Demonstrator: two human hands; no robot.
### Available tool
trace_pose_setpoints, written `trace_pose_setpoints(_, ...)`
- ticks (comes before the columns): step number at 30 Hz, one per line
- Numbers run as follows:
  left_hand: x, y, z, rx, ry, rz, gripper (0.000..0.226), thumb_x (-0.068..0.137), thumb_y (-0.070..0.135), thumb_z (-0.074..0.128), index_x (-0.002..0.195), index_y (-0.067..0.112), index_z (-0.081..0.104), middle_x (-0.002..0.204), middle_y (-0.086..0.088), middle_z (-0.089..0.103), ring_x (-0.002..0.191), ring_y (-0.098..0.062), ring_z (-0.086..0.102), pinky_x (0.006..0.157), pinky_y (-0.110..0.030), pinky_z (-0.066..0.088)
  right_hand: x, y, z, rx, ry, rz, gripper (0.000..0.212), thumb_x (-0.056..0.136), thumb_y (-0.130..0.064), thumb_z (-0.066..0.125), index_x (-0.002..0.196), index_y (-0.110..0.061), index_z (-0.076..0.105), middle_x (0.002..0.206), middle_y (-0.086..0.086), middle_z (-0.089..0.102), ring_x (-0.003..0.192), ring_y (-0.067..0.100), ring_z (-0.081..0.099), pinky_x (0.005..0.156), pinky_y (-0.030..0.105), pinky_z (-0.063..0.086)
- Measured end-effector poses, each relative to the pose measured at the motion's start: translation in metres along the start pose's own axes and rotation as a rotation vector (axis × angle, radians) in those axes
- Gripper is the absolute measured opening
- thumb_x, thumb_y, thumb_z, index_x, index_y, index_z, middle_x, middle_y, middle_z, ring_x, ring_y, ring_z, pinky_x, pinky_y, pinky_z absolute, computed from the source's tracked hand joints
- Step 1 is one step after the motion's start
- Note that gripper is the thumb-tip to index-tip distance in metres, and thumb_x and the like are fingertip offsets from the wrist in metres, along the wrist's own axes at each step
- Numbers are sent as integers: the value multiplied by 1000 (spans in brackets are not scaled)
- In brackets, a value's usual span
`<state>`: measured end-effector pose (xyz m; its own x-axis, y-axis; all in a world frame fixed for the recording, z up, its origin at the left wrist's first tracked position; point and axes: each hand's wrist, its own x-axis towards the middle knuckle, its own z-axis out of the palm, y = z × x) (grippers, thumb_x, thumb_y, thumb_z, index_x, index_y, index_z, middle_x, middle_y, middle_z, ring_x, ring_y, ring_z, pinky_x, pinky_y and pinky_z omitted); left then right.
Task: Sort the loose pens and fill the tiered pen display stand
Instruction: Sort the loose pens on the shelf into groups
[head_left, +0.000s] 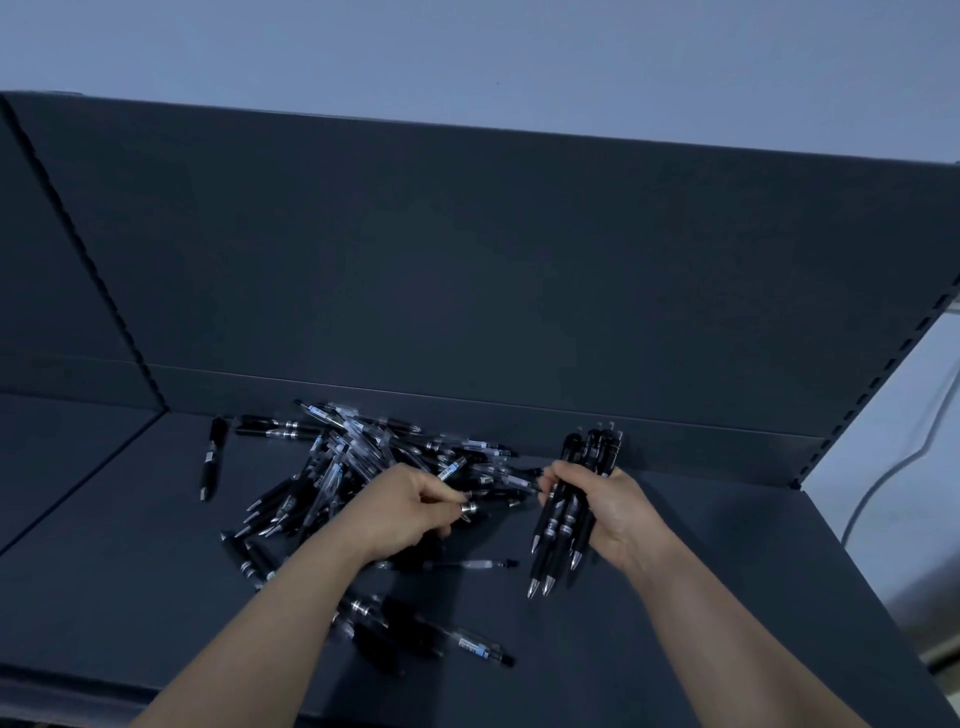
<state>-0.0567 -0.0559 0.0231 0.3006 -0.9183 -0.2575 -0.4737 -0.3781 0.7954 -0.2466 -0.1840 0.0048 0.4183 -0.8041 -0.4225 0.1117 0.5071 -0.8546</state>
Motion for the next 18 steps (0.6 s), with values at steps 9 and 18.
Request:
trace_pose_setpoints(9, 4, 25, -3, -59, -117, 8, 11, 80, 6, 73, 88, 12, 77, 57, 3, 62, 47, -6, 50, 49, -17, 43, -11, 1, 10, -141, -164, 72, 25, 87, -5, 68, 107, 9, 63, 96, 19, 71, 86, 28, 73, 70, 35, 60)
trace_pose_setpoints(18, 8, 19, 32, -603, 182, -22, 24, 91, 24, 64, 93, 0, 63, 83, -11, 61, 69, -16, 60, 55, -20, 53, -15, 8, 18, -48, -205, 114, 24, 86, -8, 69, 105, 7, 65, 94, 18, 71, 83, 28, 72, 70, 36, 59)
